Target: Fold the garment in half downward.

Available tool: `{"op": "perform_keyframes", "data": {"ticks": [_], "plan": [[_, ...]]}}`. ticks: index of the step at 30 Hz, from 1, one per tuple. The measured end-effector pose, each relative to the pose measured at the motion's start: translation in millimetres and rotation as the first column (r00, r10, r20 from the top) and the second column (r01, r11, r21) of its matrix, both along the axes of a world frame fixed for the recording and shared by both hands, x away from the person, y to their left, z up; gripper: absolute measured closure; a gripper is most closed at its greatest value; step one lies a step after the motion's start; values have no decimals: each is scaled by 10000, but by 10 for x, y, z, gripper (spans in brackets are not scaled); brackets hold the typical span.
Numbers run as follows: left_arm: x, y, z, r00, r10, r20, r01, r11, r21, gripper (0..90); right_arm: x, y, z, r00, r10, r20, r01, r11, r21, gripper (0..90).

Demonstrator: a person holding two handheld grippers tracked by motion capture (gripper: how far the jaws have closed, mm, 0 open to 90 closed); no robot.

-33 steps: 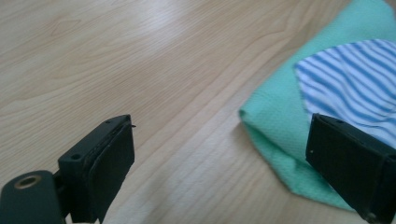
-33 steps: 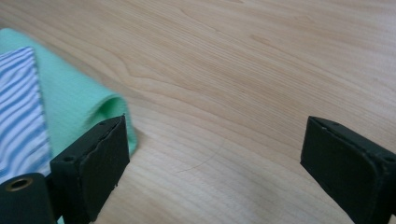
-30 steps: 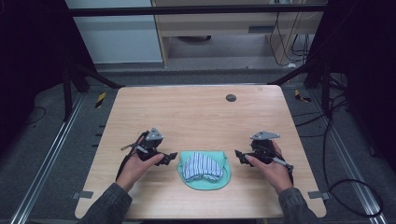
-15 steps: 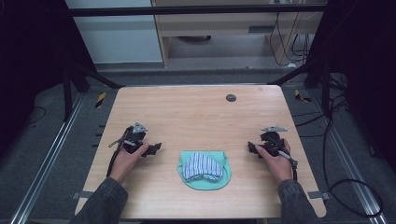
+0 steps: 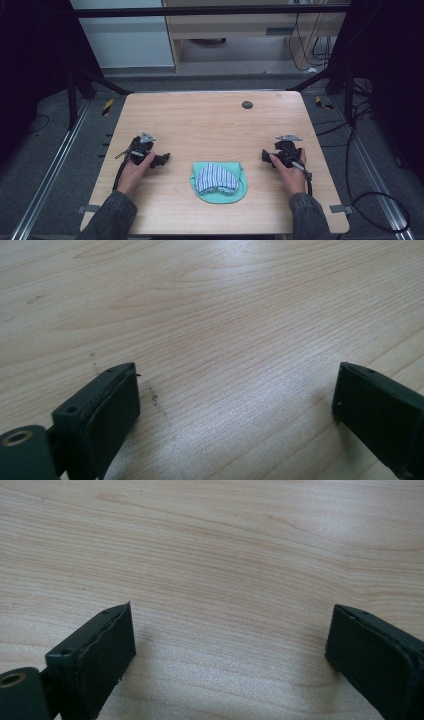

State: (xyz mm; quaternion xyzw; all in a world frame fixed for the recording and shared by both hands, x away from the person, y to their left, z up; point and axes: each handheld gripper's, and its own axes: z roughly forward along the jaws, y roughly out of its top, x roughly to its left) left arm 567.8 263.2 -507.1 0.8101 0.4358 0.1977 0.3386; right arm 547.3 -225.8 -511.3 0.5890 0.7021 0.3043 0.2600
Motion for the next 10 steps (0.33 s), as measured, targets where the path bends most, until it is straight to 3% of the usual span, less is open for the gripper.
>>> {"op": "perform_keyframes", "data": {"ticks": [4, 10], "plan": [[-6, 5, -3, 10000, 6, -72, -6, 10000, 27, 22, -20, 15, -4, 9986, -513, -149, 514, 9986, 96, 5], [-4, -1, -6, 9998, 167, -115, -167, 9999, 11, 0, -50, 29, -5, 9956, -920, -182, 922, 9957, 81, 2]]}}
